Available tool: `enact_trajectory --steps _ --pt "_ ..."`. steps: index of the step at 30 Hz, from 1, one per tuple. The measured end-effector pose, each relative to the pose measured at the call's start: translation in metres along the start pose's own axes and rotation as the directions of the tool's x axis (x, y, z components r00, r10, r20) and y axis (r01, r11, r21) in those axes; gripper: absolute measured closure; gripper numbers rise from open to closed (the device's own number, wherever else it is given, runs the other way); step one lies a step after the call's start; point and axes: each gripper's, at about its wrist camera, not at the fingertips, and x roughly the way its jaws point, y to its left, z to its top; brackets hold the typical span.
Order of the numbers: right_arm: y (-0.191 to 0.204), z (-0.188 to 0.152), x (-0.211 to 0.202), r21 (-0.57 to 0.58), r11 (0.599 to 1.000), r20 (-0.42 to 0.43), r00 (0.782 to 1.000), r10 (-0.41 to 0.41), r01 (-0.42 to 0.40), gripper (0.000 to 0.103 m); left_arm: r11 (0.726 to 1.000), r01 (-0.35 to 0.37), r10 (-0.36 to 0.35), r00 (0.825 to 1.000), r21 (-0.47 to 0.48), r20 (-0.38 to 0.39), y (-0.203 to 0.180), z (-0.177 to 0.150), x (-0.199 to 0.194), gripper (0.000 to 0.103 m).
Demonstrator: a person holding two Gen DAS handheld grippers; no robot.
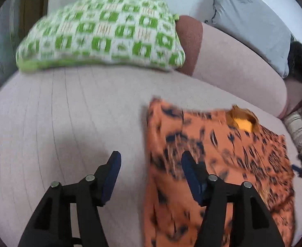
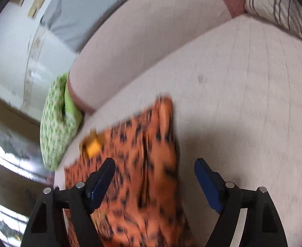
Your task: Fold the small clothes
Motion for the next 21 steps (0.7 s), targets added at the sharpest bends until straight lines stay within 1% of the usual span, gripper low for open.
enact_trajectory --steps 1,2,3,4,5,6,7,8,9,10,11,12,13,14,15,16,17,18,19,21 --pt "0.0 -0.004 0.009 0.005 1.0 -0.023 1.0 0.009 -0.009 0.021 1.0 0.009 -0.009 0.999 -0.011 -0.033 0.001 -0.009 0.002 0.041" --pt "-0.002 -0.009 0.018 0.015 1.0 -0.037 0.999 0.027 -0.026 0.023 1.0 0.007 -0.008 0.998 -0.019 -0.057 0.002 -0.016 0.007 0.041" --pt "-0.003 -0.013 0.026 0.03 0.998 -0.057 0.997 0.058 -0.056 0.038 0.999 0.018 -0.02 0.996 -0.029 -0.085 0.002 -0.021 0.012 0.042" --pt "-0.003 -0.018 0.044 0.066 0.996 -0.092 0.993 0.067 -0.061 0.059 1.0 0.017 -0.019 0.997 -0.021 -0.076 0.001 -0.025 0.015 0.059" --pt "-0.004 -0.019 0.045 0.097 0.993 -0.087 0.994 0.07 -0.061 0.081 1.0 -0.001 0.0 0.998 -0.002 -0.063 0.0 -0.023 0.016 0.097" --pt "-0.001 -0.024 0.039 0.098 0.993 -0.064 0.995 0.076 -0.07 0.084 0.999 0.027 -0.029 0.996 -0.024 -0.085 -0.001 -0.022 0.012 0.097" --pt "0.007 -0.025 0.024 0.072 0.994 -0.025 0.997 0.079 -0.077 0.084 0.999 0.034 -0.037 0.998 -0.038 -0.056 -0.001 -0.017 0.002 0.097" --pt "0.01 -0.026 0.016 0.065 0.995 0.016 0.997 0.08 -0.081 0.088 1.0 0.024 -0.025 0.999 -0.012 -0.028 -0.005 -0.014 -0.004 0.097" --pt "0.007 -0.027 0.007 0.083 0.993 0.047 0.996 0.076 -0.08 0.091 1.0 0.019 -0.019 1.0 0.013 -0.013 -0.008 -0.015 -0.008 0.097" --pt "-0.004 -0.031 0.012 0.111 0.992 0.033 0.998 0.056 -0.059 0.091 1.0 0.009 -0.008 0.999 0.016 -0.037 -0.006 -0.02 0.001 0.097" --pt "-0.014 -0.034 0.027 0.123 0.992 -0.025 1.0 0.002 0.002 0.091 1.0 -0.011 0.012 0.996 0.009 -0.086 -0.002 -0.026 0.012 0.096" --pt "-0.023 -0.039 0.043 0.131 0.991 -0.08 0.997 -0.007 0.017 0.088 1.0 -0.018 0.018 0.995 0.0 -0.097 0.002 -0.032 0.021 0.095" --pt "-0.026 -0.04 0.039 0.143 0.99 -0.051 0.998 0.026 -0.019 0.087 1.0 -0.022 0.022 0.996 0.003 -0.084 0.001 -0.029 0.016 0.095" --pt "-0.021 -0.037 0.028 0.144 0.989 -0.022 0.999 0.035 -0.031 0.081 1.0 -0.019 0.02 0.997 0.002 -0.073 -0.002 -0.025 0.009 0.094" --pt "-0.015 -0.035 0.017 0.126 0.992 0.016 1.0 0.017 -0.018 0.069 1.0 0.005 -0.005 0.999 -0.002 -0.054 -0.004 -0.021 0.0 0.091" --pt "-0.003 -0.032 0.007 0.082 0.996 0.055 0.998 -0.029 0.024 0.055 1.0 0.012 -0.012 0.999 0.0 -0.042 -0.005 -0.019 -0.006 0.085" --pt "0.007 -0.03 -0.005 0.045 0.996 0.094 0.992 -0.085 0.081 0.026 1.0 0.012 -0.012 1.0 0.016 -0.02 -0.007 -0.017 -0.015 0.081" --pt "0.014 -0.028 -0.015 0.01 0.995 0.131 0.987 -0.097 0.097 0.026 0.999 0.017 -0.017 1.0 0.036 0.007 -0.009 -0.016 -0.023 0.08" --pt "0.027 -0.026 -0.023 -0.036 0.998 0.148 0.988 -0.046 0.052 0.026 0.998 0.034 -0.036 0.999 0.053 0.031 -0.012 -0.014 -0.032 0.079" --pt "0.039 -0.019 -0.024 -0.063 0.994 0.103 0.991 0.091 -0.085 0.026 0.994 0.093 -0.095 0.995 0.058 0.035 -0.023 -0.011 -0.036 0.076"
